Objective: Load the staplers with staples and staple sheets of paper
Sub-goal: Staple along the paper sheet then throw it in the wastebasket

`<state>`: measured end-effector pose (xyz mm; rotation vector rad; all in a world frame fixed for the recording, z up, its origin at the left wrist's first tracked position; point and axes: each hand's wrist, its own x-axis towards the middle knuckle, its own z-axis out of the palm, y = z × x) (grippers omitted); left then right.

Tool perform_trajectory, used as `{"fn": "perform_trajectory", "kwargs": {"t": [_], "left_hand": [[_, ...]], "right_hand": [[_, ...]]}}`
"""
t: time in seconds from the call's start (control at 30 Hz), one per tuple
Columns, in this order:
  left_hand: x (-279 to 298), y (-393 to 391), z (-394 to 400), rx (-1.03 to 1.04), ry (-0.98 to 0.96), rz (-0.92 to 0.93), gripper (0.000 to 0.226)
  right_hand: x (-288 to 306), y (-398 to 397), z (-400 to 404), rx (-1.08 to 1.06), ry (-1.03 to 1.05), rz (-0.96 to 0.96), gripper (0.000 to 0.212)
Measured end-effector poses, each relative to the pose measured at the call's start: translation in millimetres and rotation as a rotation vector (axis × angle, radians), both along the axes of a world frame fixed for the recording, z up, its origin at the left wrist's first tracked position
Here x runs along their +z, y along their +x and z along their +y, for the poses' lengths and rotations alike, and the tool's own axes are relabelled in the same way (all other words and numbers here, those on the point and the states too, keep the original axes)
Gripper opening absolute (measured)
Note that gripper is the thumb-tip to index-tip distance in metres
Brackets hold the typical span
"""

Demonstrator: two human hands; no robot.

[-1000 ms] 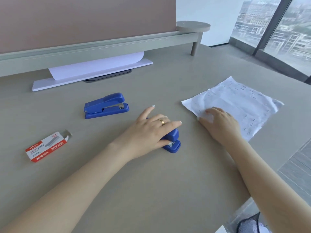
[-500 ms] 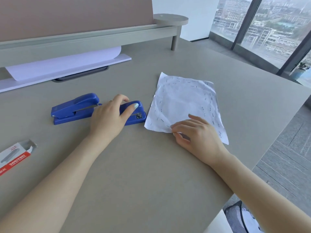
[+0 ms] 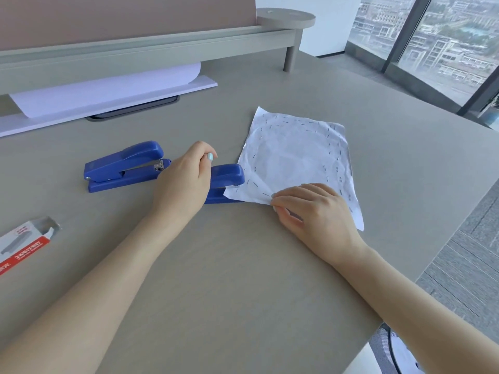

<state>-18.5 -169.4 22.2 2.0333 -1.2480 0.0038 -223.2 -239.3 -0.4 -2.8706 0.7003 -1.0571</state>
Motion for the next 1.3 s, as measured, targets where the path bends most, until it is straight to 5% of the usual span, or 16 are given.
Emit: {"fn": "perform_trajectory", "kwargs": {"t": [0.53,0.77,0.87,1.03,1.3], "left_hand": [[-1,-8,1,-0.033,0.032,-0.048,0.034],[-1,-6,1,-0.054,0.074,-0.089,0.04],[-1,-4,1,-0.06,0.088,-0.185,0.041],[-8,3,0,-0.025,0.065,-0.385,0.04],[-12,5,-4,-0.064,0.166,-0.376,0.048]], "right_hand": [[0,3,-1,0.015,0.009,-0.014,0.016],[49,42,1,-0.122,0.787,-0.437,0.028],[60,84,-16,-0.084,0.918,-0.293,0.033],[42,120,-32,-0.178,0.789,0.271,0.043],[29,116,-30,-0.186,0.5,0.195,0.048]]}}
